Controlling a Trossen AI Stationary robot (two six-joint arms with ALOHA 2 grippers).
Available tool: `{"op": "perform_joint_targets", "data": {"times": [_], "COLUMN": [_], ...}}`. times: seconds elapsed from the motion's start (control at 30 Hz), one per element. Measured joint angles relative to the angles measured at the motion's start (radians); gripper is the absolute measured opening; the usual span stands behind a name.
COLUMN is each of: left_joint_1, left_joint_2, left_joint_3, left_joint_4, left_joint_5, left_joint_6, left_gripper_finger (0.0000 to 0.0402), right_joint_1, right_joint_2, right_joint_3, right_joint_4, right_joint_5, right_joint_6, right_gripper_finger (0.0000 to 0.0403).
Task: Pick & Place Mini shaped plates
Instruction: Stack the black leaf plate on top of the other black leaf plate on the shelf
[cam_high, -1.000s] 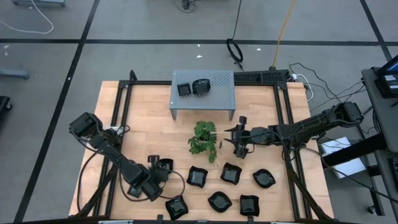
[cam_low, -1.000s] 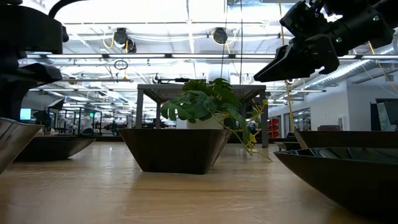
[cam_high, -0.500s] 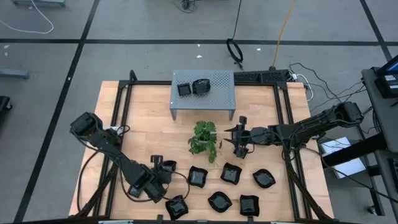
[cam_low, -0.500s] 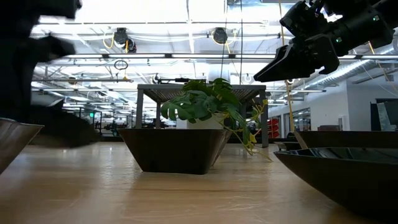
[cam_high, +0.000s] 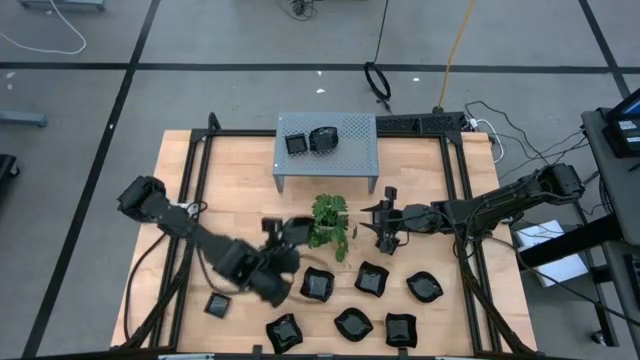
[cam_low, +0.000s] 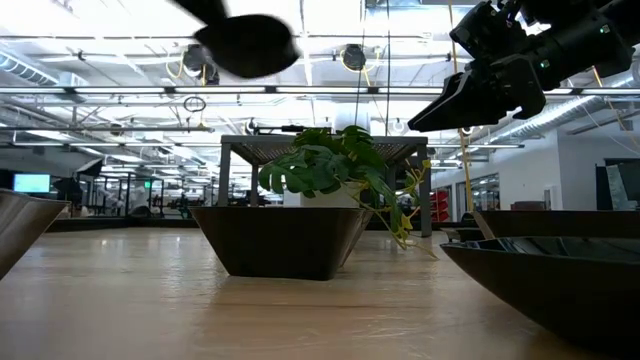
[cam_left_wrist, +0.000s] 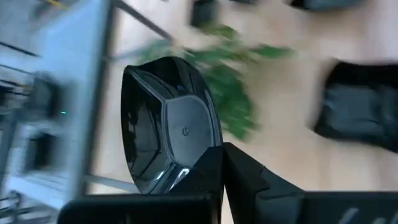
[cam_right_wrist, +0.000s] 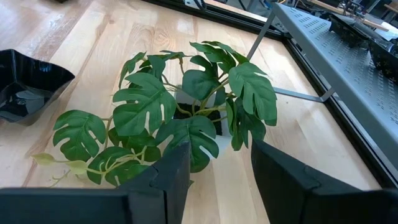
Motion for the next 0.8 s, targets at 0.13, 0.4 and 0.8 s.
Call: {"op": "perform_joint_targets", "data": {"times": [0.13,0.4,0.8], "left_joint_1": [0.116,0.404,0.7], "left_joint_2": [0.0,0.0,0.028], "left_joint_3": [0.044,0.05,0.045], "left_joint_4": [0.006,0.328,0.595], "left_joint_5": [-0.028,-0.001,0.271], "left_joint_6": [0.11,0.49,0.599], "left_gripper_finger": [0.0005,0.0016,0.0013], "right_joint_1": [0.0,0.0,0.0], "right_joint_2": [0.0,0.0,0.0], "right_joint_3": [0.0,0.0,0.0], "right_joint_4": [0.0,0.0,0.0], "right_joint_5": [0.0,0.0,0.0], "right_joint_6": [0.0,0.0,0.0], "right_gripper_finger": [0.0157,0.0157,0.0157]}}
